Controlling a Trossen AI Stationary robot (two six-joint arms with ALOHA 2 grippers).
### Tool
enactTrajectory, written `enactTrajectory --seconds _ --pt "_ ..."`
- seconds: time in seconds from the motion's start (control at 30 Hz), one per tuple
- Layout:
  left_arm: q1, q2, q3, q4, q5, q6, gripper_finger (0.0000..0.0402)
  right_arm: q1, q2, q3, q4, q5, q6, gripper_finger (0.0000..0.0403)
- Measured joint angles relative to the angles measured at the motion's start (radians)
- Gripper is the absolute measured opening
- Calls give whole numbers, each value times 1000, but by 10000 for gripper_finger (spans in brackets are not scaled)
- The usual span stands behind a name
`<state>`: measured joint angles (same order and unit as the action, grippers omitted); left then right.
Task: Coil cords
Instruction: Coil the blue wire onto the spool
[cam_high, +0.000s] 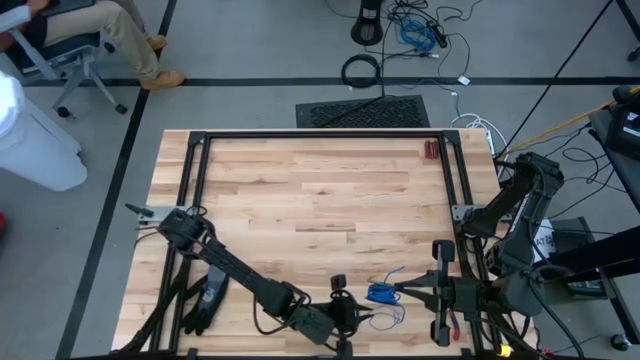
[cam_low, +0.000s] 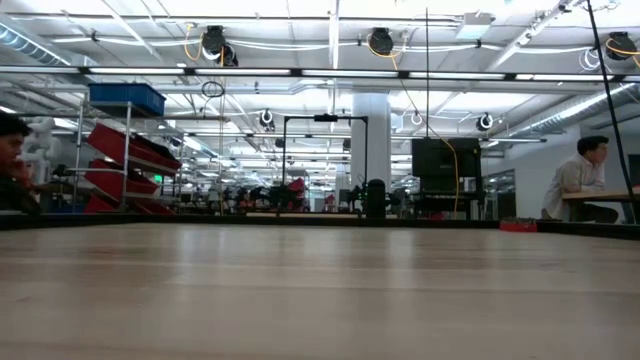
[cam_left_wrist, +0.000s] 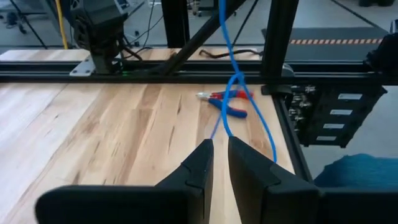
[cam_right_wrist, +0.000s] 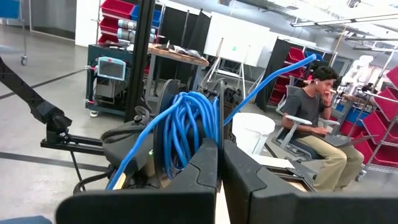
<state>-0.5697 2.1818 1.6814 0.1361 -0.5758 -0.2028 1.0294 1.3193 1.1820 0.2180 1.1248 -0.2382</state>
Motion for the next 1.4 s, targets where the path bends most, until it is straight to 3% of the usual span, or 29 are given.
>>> enactTrajectory --seconds 0.4,0.77,0.97,1.4 --pt "-20 -3 0 129 2 87 57 0 0 0 0 0 -2 0" --pt "-1 36 0 121 -1 84 57 0 0 0 0 0 -2 0" --pt "22 55 0 37 -15 38 57 0 0 0 0 0 -6 0" --pt "33 55 0 -240 -201 -46 57 14 0 0 16 -5 -25 0"
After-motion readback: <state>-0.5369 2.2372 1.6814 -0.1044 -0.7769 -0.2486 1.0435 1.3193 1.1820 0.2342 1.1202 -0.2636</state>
